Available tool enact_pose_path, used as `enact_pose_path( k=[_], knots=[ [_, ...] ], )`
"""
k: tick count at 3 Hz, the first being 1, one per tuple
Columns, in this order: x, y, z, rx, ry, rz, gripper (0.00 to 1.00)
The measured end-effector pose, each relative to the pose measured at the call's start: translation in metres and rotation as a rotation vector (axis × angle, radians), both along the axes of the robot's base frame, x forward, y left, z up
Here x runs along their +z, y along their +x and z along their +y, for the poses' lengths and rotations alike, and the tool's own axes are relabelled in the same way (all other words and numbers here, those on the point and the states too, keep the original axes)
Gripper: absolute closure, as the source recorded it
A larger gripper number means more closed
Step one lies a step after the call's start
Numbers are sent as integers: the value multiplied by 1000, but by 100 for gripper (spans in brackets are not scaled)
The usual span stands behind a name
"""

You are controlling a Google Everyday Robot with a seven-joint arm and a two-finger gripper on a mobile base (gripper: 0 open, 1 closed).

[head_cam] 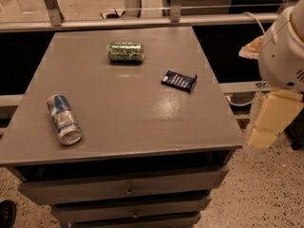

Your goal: Place green can upright

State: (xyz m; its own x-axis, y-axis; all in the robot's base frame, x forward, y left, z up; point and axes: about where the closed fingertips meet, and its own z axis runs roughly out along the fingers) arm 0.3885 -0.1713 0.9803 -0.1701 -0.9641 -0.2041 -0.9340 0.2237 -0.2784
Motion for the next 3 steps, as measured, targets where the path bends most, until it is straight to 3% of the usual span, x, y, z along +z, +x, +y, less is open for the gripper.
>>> enact_pose_path(
  k=[1,2,3],
  knots=[
    [-1,4,2,0,7,-5,0],
    [-7,31,17,-2,52,-31,0],
    [-15,83,55,-6,119,-47,0]
  ],
)
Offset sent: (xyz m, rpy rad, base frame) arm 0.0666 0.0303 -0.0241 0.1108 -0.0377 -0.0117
